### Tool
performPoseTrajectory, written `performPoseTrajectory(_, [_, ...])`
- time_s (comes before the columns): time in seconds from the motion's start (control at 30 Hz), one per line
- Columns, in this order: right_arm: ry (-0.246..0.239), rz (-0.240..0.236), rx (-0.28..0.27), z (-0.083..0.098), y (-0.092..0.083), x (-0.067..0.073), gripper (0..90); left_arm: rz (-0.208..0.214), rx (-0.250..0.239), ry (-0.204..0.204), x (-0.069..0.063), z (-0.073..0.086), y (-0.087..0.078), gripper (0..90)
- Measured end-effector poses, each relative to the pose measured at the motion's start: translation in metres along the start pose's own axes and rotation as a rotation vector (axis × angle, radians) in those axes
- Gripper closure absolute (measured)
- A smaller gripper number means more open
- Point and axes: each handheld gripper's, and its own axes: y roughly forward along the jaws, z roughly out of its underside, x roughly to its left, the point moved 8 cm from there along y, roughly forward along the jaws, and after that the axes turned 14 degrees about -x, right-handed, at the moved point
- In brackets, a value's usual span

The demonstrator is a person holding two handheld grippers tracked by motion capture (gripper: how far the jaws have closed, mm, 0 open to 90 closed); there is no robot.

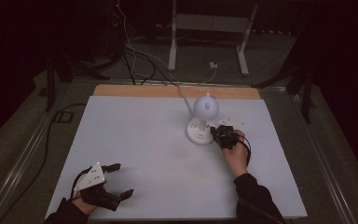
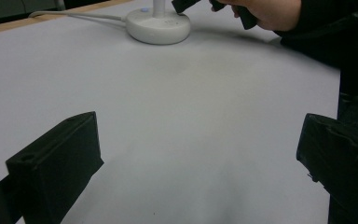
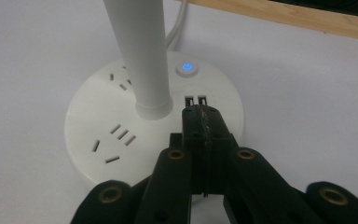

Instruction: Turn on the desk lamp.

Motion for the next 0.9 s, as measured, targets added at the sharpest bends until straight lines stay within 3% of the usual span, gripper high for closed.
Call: performPoseTrajectory(0.9, [-0.001, -0.004, 0.005, 0.0009, 0.0026, 0.0004, 90.0, 0.003, 0.004, 0.001, -0.001, 0.0006, 0.0003, 0.4])
